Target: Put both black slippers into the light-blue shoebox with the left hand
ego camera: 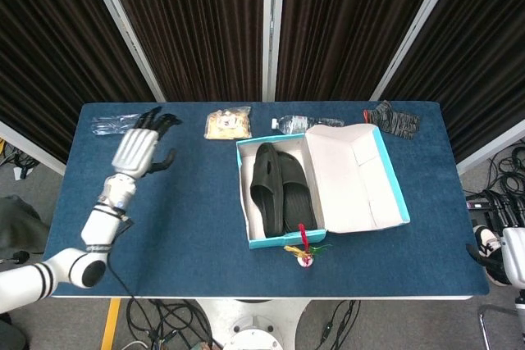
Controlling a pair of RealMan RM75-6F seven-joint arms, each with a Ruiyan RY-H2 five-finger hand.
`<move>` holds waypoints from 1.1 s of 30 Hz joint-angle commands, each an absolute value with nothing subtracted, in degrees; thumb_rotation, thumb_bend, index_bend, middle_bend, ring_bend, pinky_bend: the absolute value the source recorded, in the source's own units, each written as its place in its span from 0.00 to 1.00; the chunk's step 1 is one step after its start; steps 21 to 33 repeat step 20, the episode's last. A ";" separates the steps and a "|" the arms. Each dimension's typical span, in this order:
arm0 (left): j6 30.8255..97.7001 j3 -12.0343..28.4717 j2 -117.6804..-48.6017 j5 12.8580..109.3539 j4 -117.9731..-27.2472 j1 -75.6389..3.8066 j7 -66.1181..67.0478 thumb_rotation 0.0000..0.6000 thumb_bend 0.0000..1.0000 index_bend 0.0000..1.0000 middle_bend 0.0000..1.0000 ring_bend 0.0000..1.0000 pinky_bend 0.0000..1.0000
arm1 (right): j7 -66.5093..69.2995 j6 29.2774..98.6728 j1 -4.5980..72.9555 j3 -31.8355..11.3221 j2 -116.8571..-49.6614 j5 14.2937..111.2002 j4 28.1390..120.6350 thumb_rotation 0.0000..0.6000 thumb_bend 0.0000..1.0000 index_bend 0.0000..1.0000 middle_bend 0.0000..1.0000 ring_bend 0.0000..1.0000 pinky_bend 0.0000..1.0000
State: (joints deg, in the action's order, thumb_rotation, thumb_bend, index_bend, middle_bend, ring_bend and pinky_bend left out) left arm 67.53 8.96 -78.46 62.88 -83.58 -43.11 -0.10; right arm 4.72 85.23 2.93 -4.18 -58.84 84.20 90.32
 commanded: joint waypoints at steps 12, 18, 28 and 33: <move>89.55 -3.26 -72.38 72.46 -85.47 -17.70 -0.72 1.00 0.36 0.20 0.16 0.00 0.10 | 6.35 86.30 2.82 -3.19 -62.20 86.82 89.01 1.00 0.09 0.00 0.12 0.00 0.06; 92.11 -5.53 -71.58 74.00 -89.51 -12.26 2.03 1.00 0.34 0.20 0.16 0.00 0.10 | 7.14 87.68 1.56 -2.20 -63.08 87.68 88.28 1.00 0.09 0.01 0.12 0.00 0.06; 92.79 -5.51 -71.34 74.02 -90.14 -10.96 2.49 1.00 0.33 0.20 0.16 0.00 0.10 | 7.64 87.81 1.44 -2.12 -63.21 87.84 87.83 1.00 0.09 0.01 0.13 0.00 0.06; 92.79 -5.51 -71.34 74.02 -90.14 -10.96 2.49 1.00 0.33 0.20 0.16 0.00 0.10 | 7.64 87.81 1.44 -2.12 -63.21 87.84 87.83 1.00 0.09 0.01 0.13 0.00 0.06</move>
